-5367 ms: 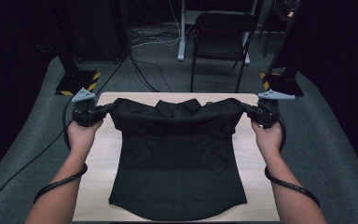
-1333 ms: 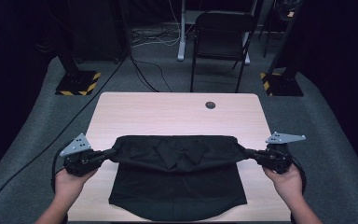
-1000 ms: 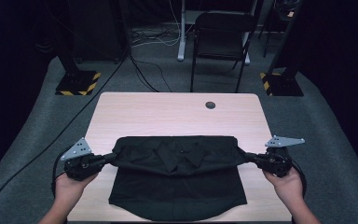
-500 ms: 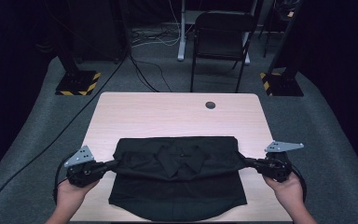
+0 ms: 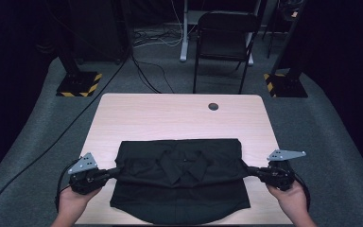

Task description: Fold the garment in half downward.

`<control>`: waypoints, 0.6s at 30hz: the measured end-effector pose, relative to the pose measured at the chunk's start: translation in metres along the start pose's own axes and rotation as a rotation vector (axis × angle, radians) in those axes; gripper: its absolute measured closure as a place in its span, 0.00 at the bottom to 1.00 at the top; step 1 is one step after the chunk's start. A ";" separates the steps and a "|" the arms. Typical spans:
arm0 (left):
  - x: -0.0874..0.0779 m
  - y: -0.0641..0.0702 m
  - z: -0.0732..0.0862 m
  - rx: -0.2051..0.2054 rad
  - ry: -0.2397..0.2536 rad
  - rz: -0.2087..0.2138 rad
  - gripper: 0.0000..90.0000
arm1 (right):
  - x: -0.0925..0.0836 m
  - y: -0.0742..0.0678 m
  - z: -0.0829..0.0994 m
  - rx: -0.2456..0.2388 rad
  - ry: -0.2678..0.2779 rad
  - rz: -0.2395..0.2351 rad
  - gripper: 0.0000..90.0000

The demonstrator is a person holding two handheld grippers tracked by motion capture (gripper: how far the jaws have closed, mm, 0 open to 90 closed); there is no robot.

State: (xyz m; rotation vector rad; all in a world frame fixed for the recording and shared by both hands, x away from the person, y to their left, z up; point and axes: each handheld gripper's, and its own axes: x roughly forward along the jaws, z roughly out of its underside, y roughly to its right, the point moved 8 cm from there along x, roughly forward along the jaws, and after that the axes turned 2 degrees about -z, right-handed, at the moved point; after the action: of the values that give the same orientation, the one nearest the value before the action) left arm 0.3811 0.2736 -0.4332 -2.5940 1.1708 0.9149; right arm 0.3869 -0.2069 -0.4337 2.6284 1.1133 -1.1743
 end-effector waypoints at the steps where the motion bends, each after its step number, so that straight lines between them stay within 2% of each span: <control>1: 0.000 0.000 0.001 0.001 -0.001 0.000 0.98 | 0.000 0.000 0.001 -0.001 -0.002 -0.001 0.99; 9: 0.004 0.002 0.010 -0.002 -0.018 -0.003 0.98 | 0.002 -0.004 0.008 -0.023 -0.024 -0.004 0.99; 18: 0.009 0.000 0.025 -0.023 -0.040 -0.003 0.98 | 0.006 -0.010 0.022 -0.023 -0.048 -0.029 0.99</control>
State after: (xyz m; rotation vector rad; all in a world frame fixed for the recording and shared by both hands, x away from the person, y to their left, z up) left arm 0.3741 0.2772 -0.4589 -2.5820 1.1521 0.9807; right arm 0.3695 -0.2029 -0.4511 2.5610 1.1530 -1.2154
